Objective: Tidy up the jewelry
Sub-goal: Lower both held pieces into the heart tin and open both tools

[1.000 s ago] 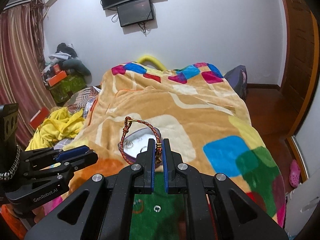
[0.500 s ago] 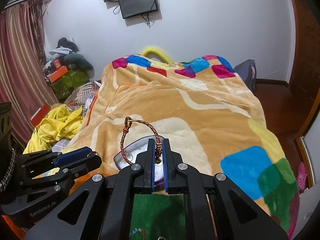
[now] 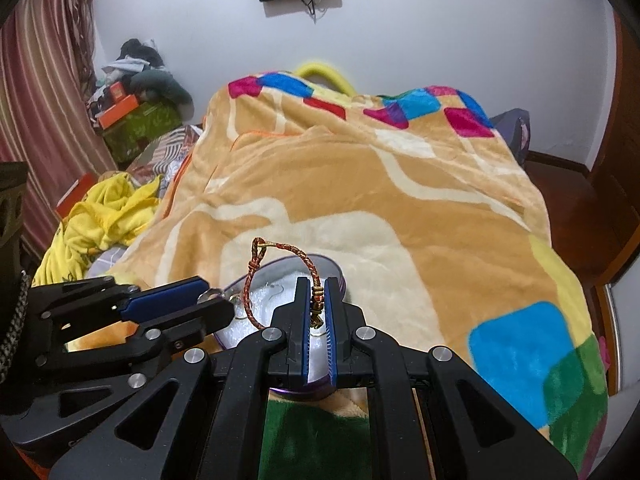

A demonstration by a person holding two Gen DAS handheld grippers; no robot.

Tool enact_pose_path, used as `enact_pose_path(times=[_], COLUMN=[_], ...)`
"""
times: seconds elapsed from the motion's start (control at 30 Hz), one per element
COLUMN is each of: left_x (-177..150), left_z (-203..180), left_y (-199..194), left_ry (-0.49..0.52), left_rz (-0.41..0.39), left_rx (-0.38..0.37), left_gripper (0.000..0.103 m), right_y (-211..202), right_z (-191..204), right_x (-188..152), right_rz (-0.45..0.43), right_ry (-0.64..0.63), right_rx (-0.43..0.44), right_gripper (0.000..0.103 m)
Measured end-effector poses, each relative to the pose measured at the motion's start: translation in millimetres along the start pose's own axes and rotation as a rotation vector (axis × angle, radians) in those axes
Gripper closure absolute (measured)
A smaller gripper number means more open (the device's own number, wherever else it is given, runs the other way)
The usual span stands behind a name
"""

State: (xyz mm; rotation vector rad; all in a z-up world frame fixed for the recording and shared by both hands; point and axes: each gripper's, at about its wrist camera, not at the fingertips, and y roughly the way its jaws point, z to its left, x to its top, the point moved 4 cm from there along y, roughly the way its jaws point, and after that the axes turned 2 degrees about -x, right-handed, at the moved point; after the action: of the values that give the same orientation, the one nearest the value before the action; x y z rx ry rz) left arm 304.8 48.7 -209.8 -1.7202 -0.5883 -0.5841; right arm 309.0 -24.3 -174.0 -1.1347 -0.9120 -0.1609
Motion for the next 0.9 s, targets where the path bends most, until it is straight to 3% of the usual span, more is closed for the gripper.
enact_pose_path(times=[0.4,0.77,0.9], left_x=[1,3,4], left_z=[4,0,-1], left_y=[8,-15,-30], left_ry=[-0.015,0.000,0.001], left_rz=[0.028,-0.011,-0.031], left_rx=[-0.024,0.001,0.010], left_gripper=[0.082,0.082,0.082], right_y=[11,-1,-13], right_z=[-1,4,7], right_x=[-3,-1,0], right_rz=[0.056,0.060,0.042], right_ry=[-0.033,-0.047,-0.053], right_rx=[0.002,-0.006,-0.019], right_gripper=[0.097,0.095,0.086])
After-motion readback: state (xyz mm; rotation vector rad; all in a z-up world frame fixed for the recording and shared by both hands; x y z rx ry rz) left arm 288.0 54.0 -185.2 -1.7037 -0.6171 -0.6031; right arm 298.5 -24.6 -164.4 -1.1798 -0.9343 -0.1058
